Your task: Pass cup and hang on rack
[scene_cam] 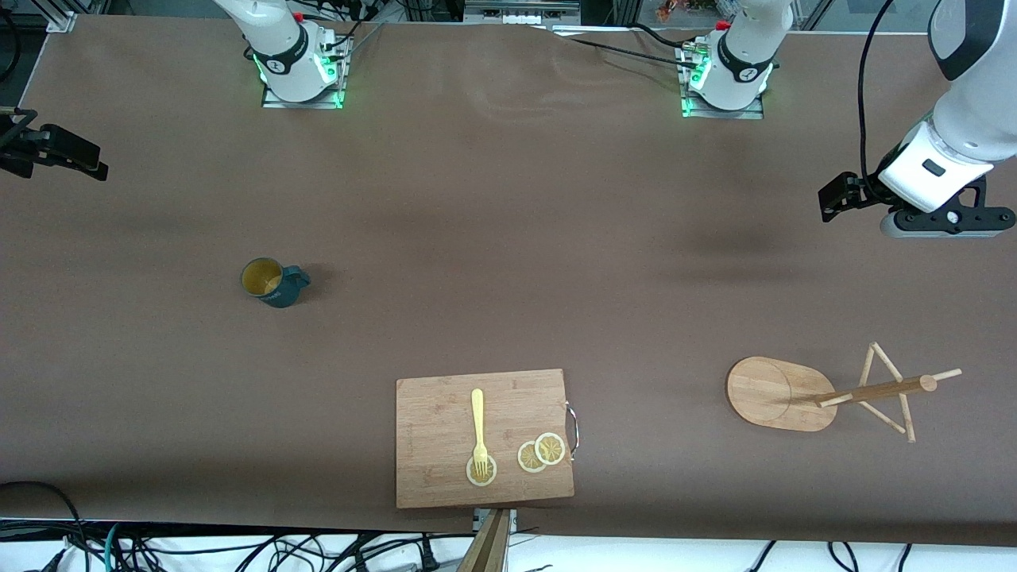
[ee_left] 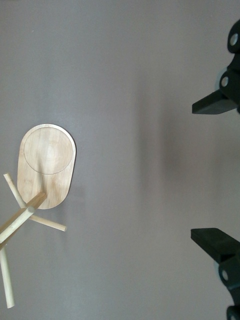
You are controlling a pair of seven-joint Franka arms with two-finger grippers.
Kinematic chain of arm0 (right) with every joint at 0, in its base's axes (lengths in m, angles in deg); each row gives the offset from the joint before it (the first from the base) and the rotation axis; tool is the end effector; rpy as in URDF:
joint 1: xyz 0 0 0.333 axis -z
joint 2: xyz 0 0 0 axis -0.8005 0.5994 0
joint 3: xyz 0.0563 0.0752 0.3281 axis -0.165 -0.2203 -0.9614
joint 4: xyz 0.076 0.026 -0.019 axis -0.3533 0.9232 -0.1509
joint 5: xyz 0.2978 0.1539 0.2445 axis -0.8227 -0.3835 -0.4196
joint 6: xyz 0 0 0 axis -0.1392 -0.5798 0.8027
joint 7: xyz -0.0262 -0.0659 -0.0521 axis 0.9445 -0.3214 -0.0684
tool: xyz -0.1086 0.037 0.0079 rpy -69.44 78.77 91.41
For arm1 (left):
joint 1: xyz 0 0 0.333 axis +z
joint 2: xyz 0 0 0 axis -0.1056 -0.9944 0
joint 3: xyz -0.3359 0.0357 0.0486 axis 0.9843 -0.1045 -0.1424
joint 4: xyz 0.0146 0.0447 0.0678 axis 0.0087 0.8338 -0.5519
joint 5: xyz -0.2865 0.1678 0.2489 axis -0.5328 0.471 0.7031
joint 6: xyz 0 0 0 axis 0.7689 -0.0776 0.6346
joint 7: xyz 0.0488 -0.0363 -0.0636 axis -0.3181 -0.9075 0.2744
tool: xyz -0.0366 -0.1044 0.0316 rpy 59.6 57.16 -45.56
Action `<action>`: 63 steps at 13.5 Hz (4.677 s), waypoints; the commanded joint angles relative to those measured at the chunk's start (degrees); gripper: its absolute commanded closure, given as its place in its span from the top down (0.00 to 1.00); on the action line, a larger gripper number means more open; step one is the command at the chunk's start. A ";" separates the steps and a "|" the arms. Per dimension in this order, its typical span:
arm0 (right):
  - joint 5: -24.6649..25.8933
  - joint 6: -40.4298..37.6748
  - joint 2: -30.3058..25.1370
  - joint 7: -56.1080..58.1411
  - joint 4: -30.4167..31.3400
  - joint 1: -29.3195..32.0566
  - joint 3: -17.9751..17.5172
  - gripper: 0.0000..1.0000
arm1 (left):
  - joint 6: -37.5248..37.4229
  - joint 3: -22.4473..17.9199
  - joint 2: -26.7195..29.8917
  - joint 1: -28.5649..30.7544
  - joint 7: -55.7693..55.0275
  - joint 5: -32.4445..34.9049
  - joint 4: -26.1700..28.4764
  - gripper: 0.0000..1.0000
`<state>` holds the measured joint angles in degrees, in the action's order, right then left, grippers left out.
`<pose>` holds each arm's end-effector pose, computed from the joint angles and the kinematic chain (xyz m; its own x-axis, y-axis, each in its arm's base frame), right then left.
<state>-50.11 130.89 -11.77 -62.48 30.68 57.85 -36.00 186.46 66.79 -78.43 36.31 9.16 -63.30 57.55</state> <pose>0.5811 -0.0264 0.6515 0.9929 -0.0128 -0.1180 -0.0085 -0.9993 0.0367 0.5633 -0.0282 0.5534 0.9994 0.0005 -0.0341 -0.0022 -0.9969 -0.0783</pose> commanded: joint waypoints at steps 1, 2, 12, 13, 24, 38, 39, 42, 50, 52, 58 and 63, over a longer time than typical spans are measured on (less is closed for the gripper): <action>-0.82 0.92 0.01 0.66 -0.10 0.51 -0.07 1.00 | -0.87 0.59 0.48 0.95 0.85 -0.94 -0.08 1.00; -0.73 1.01 0.19 0.66 -0.36 0.52 -0.07 1.00 | -1.22 0.68 0.48 0.86 0.67 -0.94 -0.07 1.00; 0.59 4.26 7.57 0.66 -0.02 1.66 0.81 1.00 | -1.48 0.50 0.57 1.13 0.67 -0.85 0.45 1.00; 0.58 5.14 8.45 0.66 0.16 1.57 0.81 1.00 | -1.31 0.50 0.40 1.13 0.67 -0.85 0.45 1.00; 0.15 28.05 10.39 0.31 24.56 0.60 0.10 1.00 | -1.04 0.32 -1.36 1.13 1.11 -0.15 0.36 1.00; -1.87 50.48 16.62 -0.57 34.61 0.60 -1.13 1.00 | -0.87 0.32 -2.07 1.39 1.46 -0.15 -0.08 1.00; -1.88 51.54 17.32 -0.57 34.79 0.60 -1.13 1.00 | -0.87 0.32 -2.15 1.39 1.46 -0.15 -0.07 1.00; -1.88 52.26 17.95 -0.66 34.79 0.60 -1.21 0.56 | -0.87 0.32 -2.15 1.48 1.46 -0.15 -0.07 1.00; -1.88 49.71 17.60 -2.42 32.95 0.60 -3.41 0.00 | -0.87 0.24 -2.60 1.48 1.37 -0.15 -0.07 1.00; -1.88 48.83 17.42 -2.33 30.24 0.60 -5.95 0.00 | -0.87 0.24 -2.68 1.48 1.37 -0.15 -0.07 1.00; -0.91 46.19 23.64 -24.45 15.13 -14.04 -10.18 0.00 | -0.87 0.24 -2.68 1.57 1.37 -0.06 -0.07 1.00; 1.45 46.37 35.15 -43.15 -2.08 -28.81 -9.74 0.00 | 0.71 0.50 -1.64 4.55 4.51 -0.41 2.37 1.00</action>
<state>-50.74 178.73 16.62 -98.44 38.70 33.14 -46.57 186.04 66.80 -81.33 39.10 9.92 -63.30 58.14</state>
